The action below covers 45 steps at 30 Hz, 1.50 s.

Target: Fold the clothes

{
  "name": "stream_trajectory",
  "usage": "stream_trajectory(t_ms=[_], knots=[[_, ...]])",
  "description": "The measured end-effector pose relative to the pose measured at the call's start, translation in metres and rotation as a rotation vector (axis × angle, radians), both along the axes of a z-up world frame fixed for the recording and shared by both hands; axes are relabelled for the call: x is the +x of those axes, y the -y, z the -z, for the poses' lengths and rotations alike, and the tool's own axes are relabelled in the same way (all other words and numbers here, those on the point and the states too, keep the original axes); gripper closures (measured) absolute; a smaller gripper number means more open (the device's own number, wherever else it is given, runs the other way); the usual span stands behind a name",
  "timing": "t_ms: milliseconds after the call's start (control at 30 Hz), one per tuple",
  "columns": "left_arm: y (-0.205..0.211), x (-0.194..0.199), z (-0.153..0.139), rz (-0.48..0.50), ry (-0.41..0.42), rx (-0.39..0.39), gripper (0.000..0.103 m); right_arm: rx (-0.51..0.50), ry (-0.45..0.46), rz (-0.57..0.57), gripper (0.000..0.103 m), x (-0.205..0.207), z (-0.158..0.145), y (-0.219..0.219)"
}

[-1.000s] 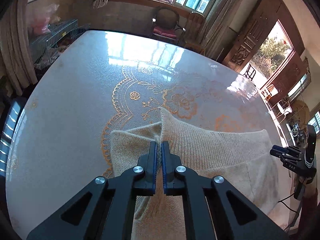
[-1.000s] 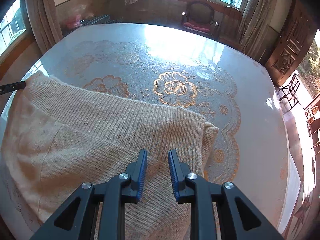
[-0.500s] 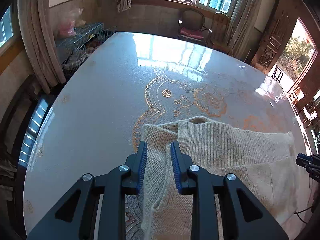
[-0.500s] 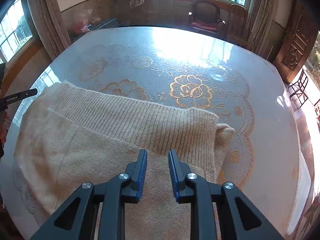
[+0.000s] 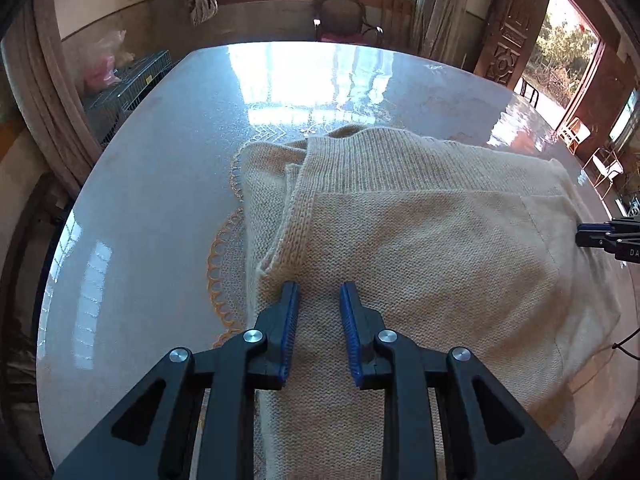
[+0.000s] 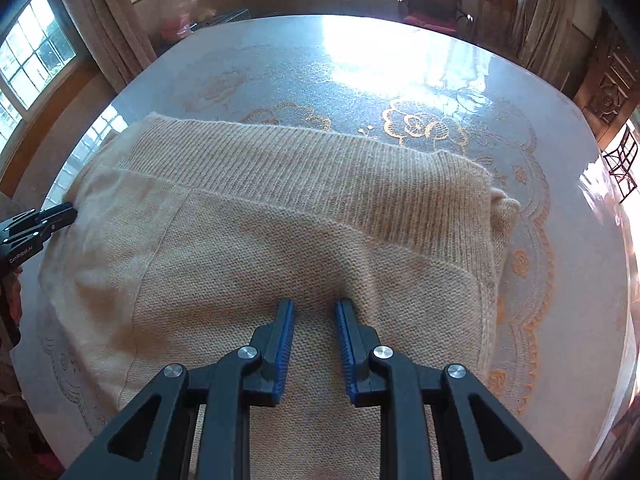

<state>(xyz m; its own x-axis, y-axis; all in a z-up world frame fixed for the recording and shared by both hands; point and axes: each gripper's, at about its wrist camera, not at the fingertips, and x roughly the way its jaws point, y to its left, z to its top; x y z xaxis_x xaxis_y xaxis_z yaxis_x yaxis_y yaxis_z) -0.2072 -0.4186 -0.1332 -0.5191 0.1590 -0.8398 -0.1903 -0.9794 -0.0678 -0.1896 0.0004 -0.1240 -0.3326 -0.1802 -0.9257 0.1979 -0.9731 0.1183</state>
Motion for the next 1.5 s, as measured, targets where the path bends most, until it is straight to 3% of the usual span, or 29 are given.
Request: stream_trajectory(t_ms=[133, 267, 300, 400, 500, 667, 833, 967, 1067, 1167, 1500], knots=[[-0.009, 0.017, -0.023, 0.030, -0.088, 0.028, 0.078, -0.059, -0.015, -0.060, 0.081, 0.021, -0.010, 0.010], [-0.019, 0.030, -0.009, 0.050, -0.070, -0.050, 0.078, -0.108, -0.005, -0.160, 0.081, 0.041, -0.006, 0.031], [-0.021, 0.033, -0.002, 0.051, -0.060, -0.075, 0.078, -0.079, 0.006, -0.175, 0.081, 0.043, -0.002, 0.038], [-0.008, 0.038, 0.004, 0.033, -0.050, -0.054, 0.078, 0.017, 0.030, -0.177, 0.081, 0.044, 0.009, 0.045], [0.006, 0.042, 0.010, 0.014, -0.041, -0.033, 0.078, 0.031, 0.046, -0.168, 0.081, 0.044, 0.005, 0.046], [-0.002, 0.045, -0.012, 0.010, -0.113, -0.011, 0.078, -0.044, -0.031, -0.119, 0.081, 0.039, -0.018, 0.053], [-0.019, 0.039, -0.006, 0.004, -0.115, -0.078, 0.078, -0.111, -0.073, -0.148, 0.081, 0.031, -0.026, 0.082], [-0.020, 0.039, 0.006, -0.030, -0.111, -0.135, 0.078, -0.033, -0.003, -0.181, 0.080, 0.030, -0.007, 0.097], [-0.021, 0.045, -0.002, -0.061, -0.169, -0.170, 0.077, 0.010, 0.031, -0.204, 0.080, 0.038, 0.006, 0.099], [-0.018, 0.049, -0.012, -0.100, -0.195, -0.166, 0.071, -0.045, 0.014, -0.171, 0.080, 0.044, 0.000, 0.088], [-0.016, 0.064, -0.039, -0.191, -0.278, -0.161, 0.064, -0.109, -0.036, -0.047, 0.078, 0.043, -0.007, 0.061]])
